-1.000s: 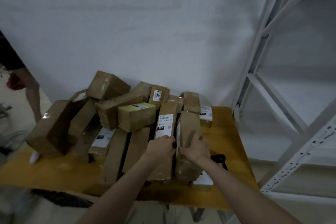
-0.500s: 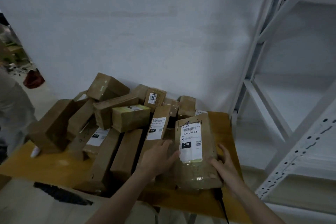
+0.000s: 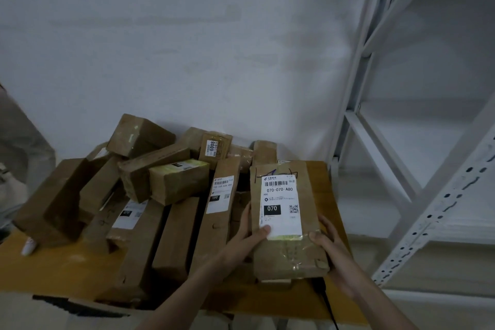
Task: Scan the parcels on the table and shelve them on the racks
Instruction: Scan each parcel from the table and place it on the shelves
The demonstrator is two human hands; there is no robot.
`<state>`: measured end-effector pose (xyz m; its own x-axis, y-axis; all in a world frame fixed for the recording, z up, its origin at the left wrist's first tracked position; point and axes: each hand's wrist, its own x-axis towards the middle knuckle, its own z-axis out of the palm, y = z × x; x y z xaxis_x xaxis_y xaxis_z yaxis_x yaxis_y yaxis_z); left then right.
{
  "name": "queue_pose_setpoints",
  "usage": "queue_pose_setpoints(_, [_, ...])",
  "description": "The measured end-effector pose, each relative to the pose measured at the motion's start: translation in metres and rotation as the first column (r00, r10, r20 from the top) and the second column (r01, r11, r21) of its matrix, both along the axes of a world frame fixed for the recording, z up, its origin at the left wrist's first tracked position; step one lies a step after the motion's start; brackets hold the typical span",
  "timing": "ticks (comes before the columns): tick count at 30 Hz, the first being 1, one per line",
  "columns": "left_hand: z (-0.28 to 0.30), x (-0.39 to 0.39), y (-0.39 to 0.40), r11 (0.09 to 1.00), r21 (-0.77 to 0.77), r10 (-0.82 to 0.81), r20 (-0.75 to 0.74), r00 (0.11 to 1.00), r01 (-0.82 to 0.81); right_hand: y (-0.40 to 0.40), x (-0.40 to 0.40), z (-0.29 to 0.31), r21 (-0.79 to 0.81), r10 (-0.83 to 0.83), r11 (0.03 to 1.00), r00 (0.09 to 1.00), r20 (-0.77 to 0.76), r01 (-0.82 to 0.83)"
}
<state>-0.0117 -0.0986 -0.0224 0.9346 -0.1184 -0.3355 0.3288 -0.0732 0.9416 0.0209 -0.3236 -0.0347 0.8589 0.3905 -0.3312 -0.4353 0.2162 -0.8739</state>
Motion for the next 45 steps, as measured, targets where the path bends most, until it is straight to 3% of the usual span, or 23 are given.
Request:
queue_pose_setpoints(6, [-0.014,0.007,0.006,0.995,-0.073,0.069,0.037,0.997,-0.066,-0.007,0.017,-0.013,-0.023,0.016,1.000,1.000,-0.009,-0.016])
queue_pose_setpoints(9, [-0.021,0.005,0.012,0.995,-0.047,0.095,0.070,0.993,-0.092,-0.015,0.028,-0.043,-0.340,0.028,0.940,0.999,0.020,-0.020])
queue_pose_setpoints(11, [-0.025,0.000,0.016,0.992,-0.048,0.122,0.081,0.989,-0.118,-0.028,0.031,-0.078,-0.599,-0.027,0.800,0.999,-0.016,0.012])
queue_pose_setpoints(13, [-0.030,-0.004,0.022,0.989,-0.045,0.146,0.072,0.987,-0.143,-0.040,0.026,-0.108,-0.701,0.028,0.704,0.990,-0.136,-0.116])
queue_pose_setpoints(16, [-0.038,-0.011,0.033,0.984,0.008,0.177,0.054,0.983,-0.178,-0.031,0.043,-0.150,-0.683,0.157,0.639,0.929,-0.334,-0.353])
queue_pose_setpoints(19, [-0.042,-0.016,0.042,0.978,0.068,0.194,0.051,0.980,-0.197,-0.011,0.050,-0.154,-0.636,0.157,0.697,0.935,-0.317,-0.332])
queue_pose_setpoints(26, [-0.023,-0.028,0.047,0.975,0.043,0.217,0.059,0.974,-0.219,0.006,0.077,-0.174,-0.730,0.100,0.652,0.978,-0.184,-0.205])
queue_pose_setpoints(29, [-0.018,-0.030,0.047,0.975,0.000,0.223,0.060,0.973,-0.224,0.006,0.087,-0.191,-0.741,0.127,0.629,0.971,-0.200,-0.235])
queue_pose_setpoints(32, [-0.015,-0.029,0.048,0.973,0.057,0.218,0.116,0.969,-0.226,0.002,0.074,-0.153,-0.679,0.067,0.703,0.969,-0.236,-0.214])
queue_pose_setpoints(34, [-0.014,-0.026,0.047,0.970,0.044,0.229,0.138,0.963,-0.237,0.003,0.058,-0.094,-0.654,0.000,0.744,0.978,-0.207,-0.138])
queue_pose_setpoints(37, [-0.016,-0.017,0.047,0.969,0.028,0.238,0.180,0.955,-0.247,-0.005,0.035,-0.026,-0.621,-0.059,0.784,0.997,-0.056,0.011])
queue_pose_setpoints(41, [-0.013,-0.007,0.043,0.969,0.047,0.227,0.241,0.944,-0.245,-0.003,-0.011,0.072,-0.552,-0.038,0.829,0.994,0.101,0.088])
queue_pose_setpoints(45, [-0.004,0.004,0.027,0.975,0.040,0.198,0.294,0.935,-0.219,0.022,-0.057,0.136,-0.444,0.055,0.896,0.983,0.175,0.029])
